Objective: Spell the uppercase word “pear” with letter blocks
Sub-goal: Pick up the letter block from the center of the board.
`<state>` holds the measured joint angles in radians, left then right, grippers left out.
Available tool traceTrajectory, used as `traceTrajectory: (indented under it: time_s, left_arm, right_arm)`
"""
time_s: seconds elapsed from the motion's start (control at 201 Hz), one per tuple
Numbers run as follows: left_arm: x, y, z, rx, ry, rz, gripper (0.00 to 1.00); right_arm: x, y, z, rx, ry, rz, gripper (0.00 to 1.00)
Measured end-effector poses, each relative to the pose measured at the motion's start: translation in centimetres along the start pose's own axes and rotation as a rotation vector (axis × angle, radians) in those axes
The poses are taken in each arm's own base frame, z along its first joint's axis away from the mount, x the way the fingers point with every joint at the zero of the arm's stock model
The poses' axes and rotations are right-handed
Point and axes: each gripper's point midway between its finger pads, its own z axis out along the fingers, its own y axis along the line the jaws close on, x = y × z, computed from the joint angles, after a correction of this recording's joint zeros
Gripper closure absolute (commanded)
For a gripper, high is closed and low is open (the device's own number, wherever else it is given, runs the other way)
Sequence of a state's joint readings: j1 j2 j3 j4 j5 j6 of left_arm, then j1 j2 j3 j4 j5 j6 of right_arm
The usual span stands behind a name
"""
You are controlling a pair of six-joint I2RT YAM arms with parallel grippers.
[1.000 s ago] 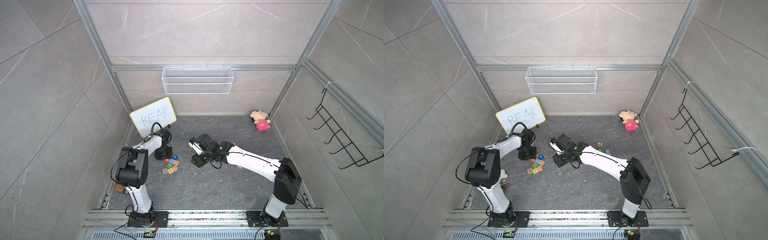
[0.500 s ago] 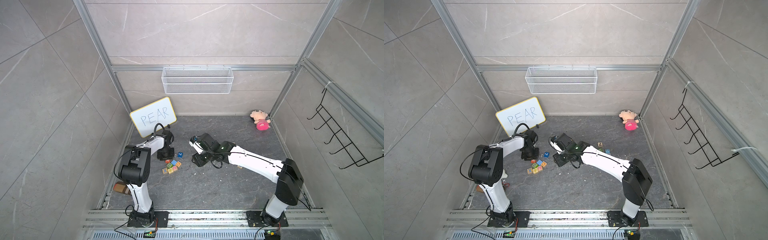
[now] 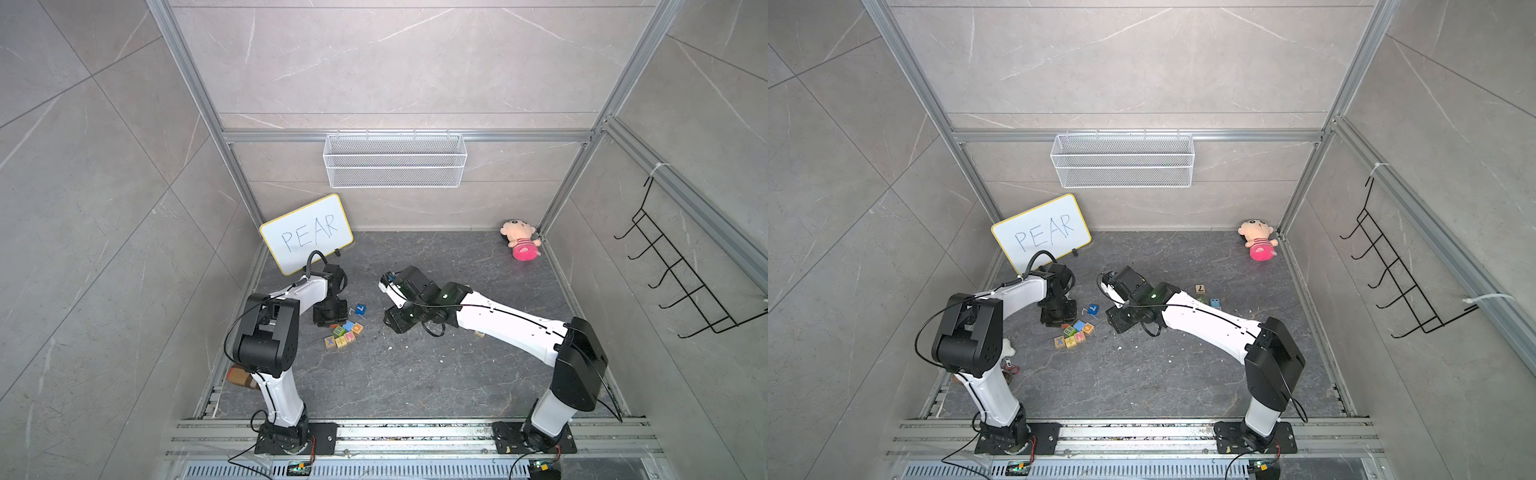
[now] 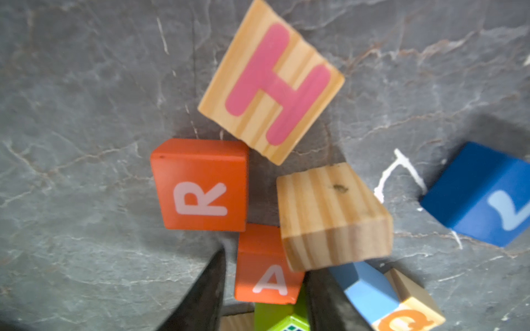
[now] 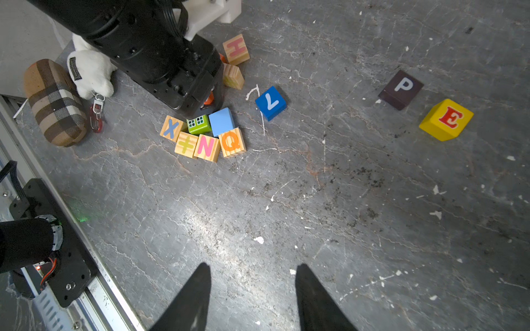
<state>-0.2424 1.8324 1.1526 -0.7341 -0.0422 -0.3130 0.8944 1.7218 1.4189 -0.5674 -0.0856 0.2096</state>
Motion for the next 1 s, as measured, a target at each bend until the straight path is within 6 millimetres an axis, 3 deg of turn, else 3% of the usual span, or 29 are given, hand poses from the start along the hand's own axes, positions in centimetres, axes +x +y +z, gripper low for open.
traceTrajectory:
  time_s: [0.095,0.239,0.339,0.503,0.697,0.802,0.996]
  left_arm:
    - [0.0,-0.2,0.0,0.001,-0.001,0.001,0.68]
    - [0.0,-0.1,0.0,-0.005,-0.003,0.002,0.70]
    - [0.0,-0.1,0.0,-0.006,-0.004,0.002,0.70]
    - [0.0,-0.1,-0.1,-0.007,-0.005,0.002,0.72]
    - [0.4,0.1,-0.2,-0.014,0.003,0.002,0.73]
    - [0.8,0.3,-0.3,-0.018,0.014,0.002,0.74]
    - [1.0,0.4,-0.8,-0.018,0.007,0.002,0.74]
  right_arm:
    - [0.0,0.0,0.0,-0.001,0.000,0.000,0.49]
    - [0.0,0.5,0.1,-0.030,-0.004,-0.001,0.46]
    - [0.6,1.1,0.6,-0.072,-0.008,-0.005,0.37]
    - [1.8,1.7,1.3,-0.126,-0.002,-0.024,0.32]
    - [0.7,2.8,1.3,-0.183,-0.052,-0.041,0.31]
    - [0.2,3.1,2.2,-0.204,-0.068,-0.045,0.31]
    - [1.3,2.7,4.9,-0.201,-0.024,-0.037,0.28]
